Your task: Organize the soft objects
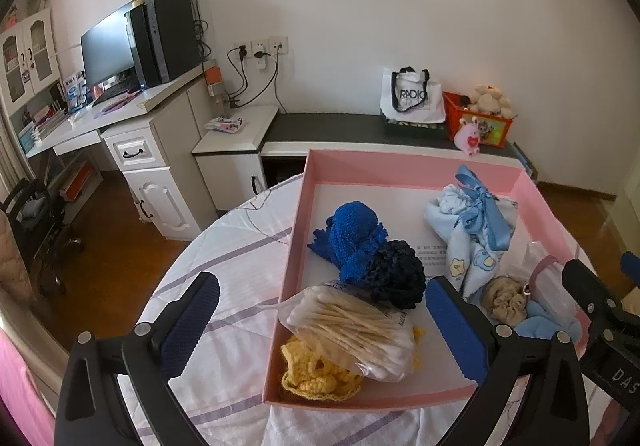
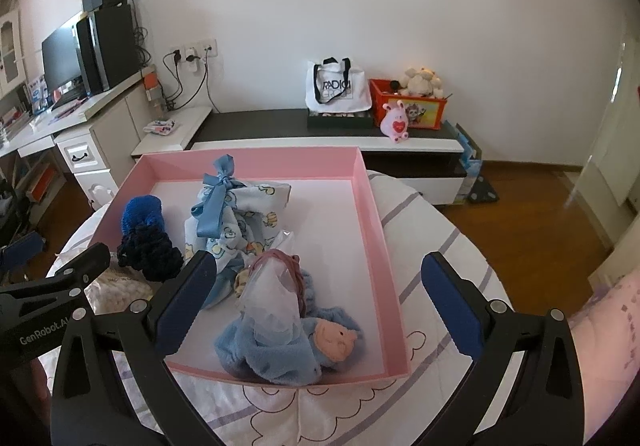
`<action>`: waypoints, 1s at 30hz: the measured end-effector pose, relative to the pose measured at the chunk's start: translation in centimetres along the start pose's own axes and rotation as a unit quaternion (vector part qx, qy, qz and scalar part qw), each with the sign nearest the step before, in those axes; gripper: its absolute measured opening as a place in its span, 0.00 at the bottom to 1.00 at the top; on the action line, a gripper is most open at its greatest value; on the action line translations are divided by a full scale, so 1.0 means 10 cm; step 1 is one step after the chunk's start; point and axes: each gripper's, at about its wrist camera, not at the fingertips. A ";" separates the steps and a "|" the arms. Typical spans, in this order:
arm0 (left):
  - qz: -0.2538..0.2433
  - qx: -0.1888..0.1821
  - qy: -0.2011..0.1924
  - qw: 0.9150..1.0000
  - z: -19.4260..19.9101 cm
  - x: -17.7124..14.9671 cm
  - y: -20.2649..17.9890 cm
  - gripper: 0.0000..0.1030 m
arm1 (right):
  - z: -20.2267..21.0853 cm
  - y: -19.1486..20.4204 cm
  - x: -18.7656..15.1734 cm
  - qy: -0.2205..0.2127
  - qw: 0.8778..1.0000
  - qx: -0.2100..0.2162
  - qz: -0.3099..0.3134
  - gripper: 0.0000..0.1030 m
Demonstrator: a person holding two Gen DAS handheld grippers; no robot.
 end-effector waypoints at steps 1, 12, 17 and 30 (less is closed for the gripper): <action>0.000 0.000 -0.002 1.000 0.02 0.00 0.00 1.00 | 0.02 0.00 0.00 -0.001 1.000 0.000 0.000 0.99; 0.004 0.001 -0.028 1.000 0.58 -0.06 -0.02 1.00 | 0.49 0.00 0.03 -0.033 0.999 0.004 -0.001 0.99; 0.009 0.002 -0.039 0.999 0.93 -0.11 -0.01 1.00 | 0.77 -0.03 0.03 -0.052 0.999 0.005 0.000 1.00; 0.014 0.007 -0.091 0.996 1.88 -0.28 -0.05 1.00 | 1.50 -0.05 -0.01 -0.099 0.995 0.009 0.010 1.00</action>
Point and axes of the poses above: each gripper's, at about its wrist camera, not at the fingertips, and z roughly against the way its jaws point, y to its left, x to its top, and after that the axes turned 14 degrees about -y, right-handed
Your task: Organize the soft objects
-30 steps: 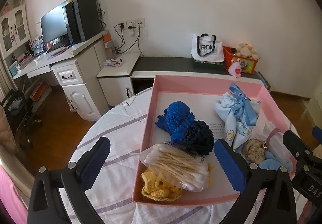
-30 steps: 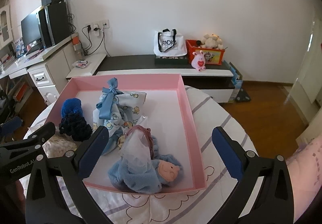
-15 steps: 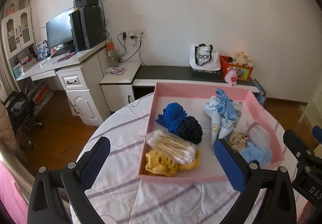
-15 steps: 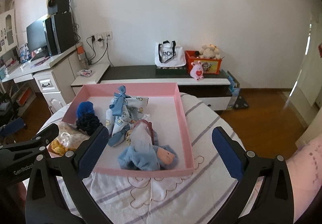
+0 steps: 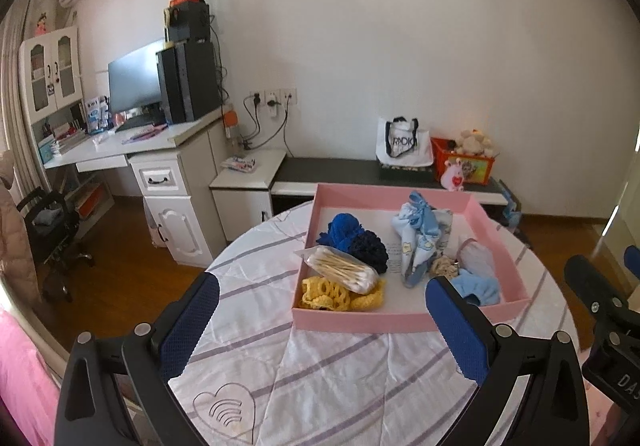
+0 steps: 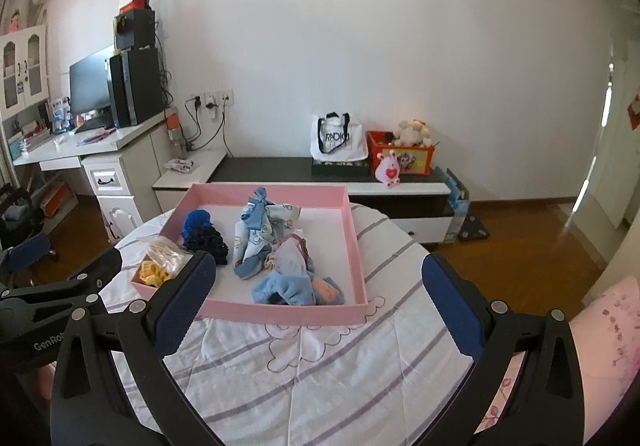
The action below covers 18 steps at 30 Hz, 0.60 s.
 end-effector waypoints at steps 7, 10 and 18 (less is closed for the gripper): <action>0.001 -0.003 -0.035 0.999 0.55 -0.01 0.00 1.00 | 0.43 -0.03 0.04 -0.032 0.999 0.000 0.003 1.00; 0.001 -0.004 -0.051 0.999 0.78 -0.02 -0.01 1.00 | 0.62 -0.03 0.05 -0.048 0.999 -0.003 0.004 1.00; -0.003 -0.012 -0.097 0.995 1.37 -0.06 -0.08 1.00 | 1.11 -0.06 0.12 -0.093 0.996 -0.010 0.011 1.00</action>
Point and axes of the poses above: each gripper's, at about its wrist camera, not at the fingertips, and z roughly against the way its jaws point, y to its left, x to its top, and after that the axes turned 14 degrees about -y, right-handed
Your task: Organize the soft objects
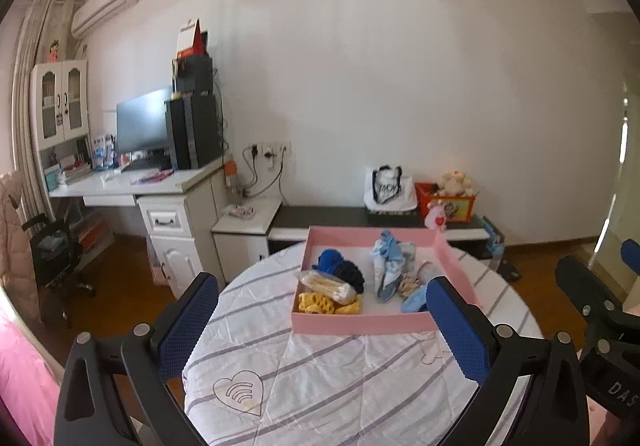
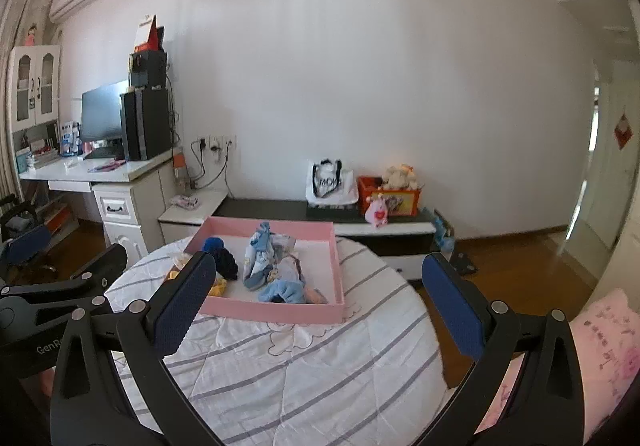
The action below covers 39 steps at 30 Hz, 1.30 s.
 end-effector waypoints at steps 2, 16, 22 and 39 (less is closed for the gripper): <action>-0.001 -0.003 -0.012 1.000 0.13 0.02 -0.02 1.00 | 0.09 -0.01 0.03 -0.010 1.000 -0.002 0.002 1.00; 0.006 -0.019 -0.077 0.997 0.90 0.03 0.02 1.00 | 0.72 -0.05 0.24 -0.075 0.997 -0.033 0.003 1.00; 0.008 -0.014 -0.092 0.996 1.06 0.02 0.01 1.00 | 0.88 -0.06 0.28 -0.092 0.995 -0.031 0.005 1.00; 0.013 -0.003 -0.117 0.993 1.25 -0.06 -0.03 1.00 | 1.14 -0.05 0.35 -0.126 0.991 -0.031 0.012 1.00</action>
Point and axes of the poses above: each gripper's, at about its wrist camera, not at the fingertips, and z roughly against the way its jaws point, y to its left, x to its top, and after that the axes turned 14 degrees about -y, right-handed
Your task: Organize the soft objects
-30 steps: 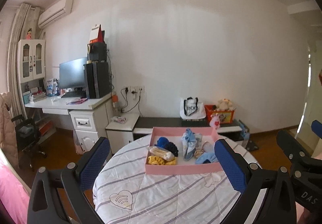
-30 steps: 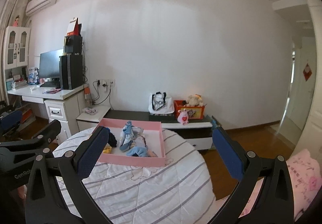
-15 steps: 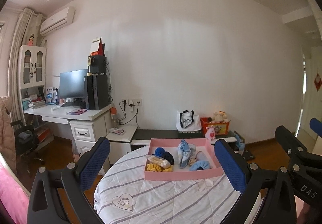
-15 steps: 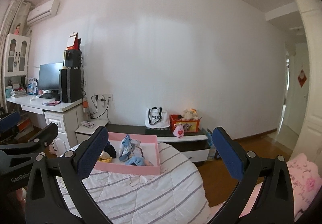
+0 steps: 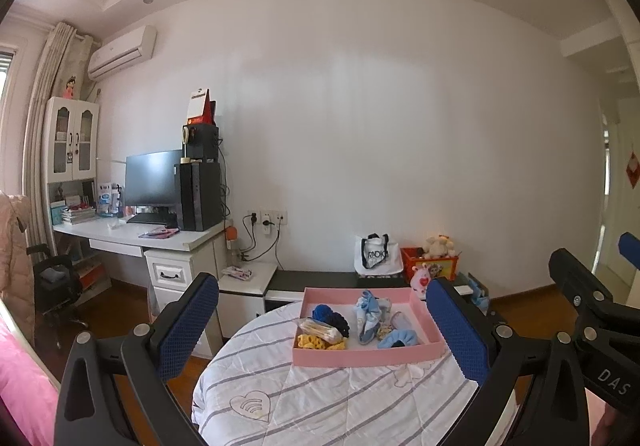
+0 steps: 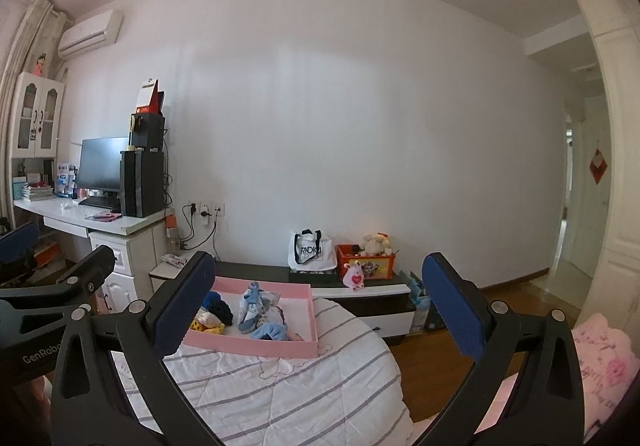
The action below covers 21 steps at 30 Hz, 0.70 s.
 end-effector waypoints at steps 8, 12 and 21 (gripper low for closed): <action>0.007 0.002 -0.010 1.000 0.04 0.01 0.02 1.00 | 0.10 0.05 0.06 -0.016 1.000 0.006 0.008 1.00; 0.013 -0.003 -0.015 1.000 0.05 -0.01 0.04 1.00 | 0.16 0.06 0.10 -0.026 1.000 0.008 0.012 1.00; 0.011 0.004 -0.021 1.000 -0.02 -0.12 0.02 1.00 | 0.24 0.08 0.14 -0.033 0.999 0.004 0.018 1.00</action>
Point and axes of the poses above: each gripper's, at about its wrist camera, not at the fingertips, and z roughly against the way its jaws point, y to its left, x to its top, and after that the axes turned 14 degrees about -y, right-handed
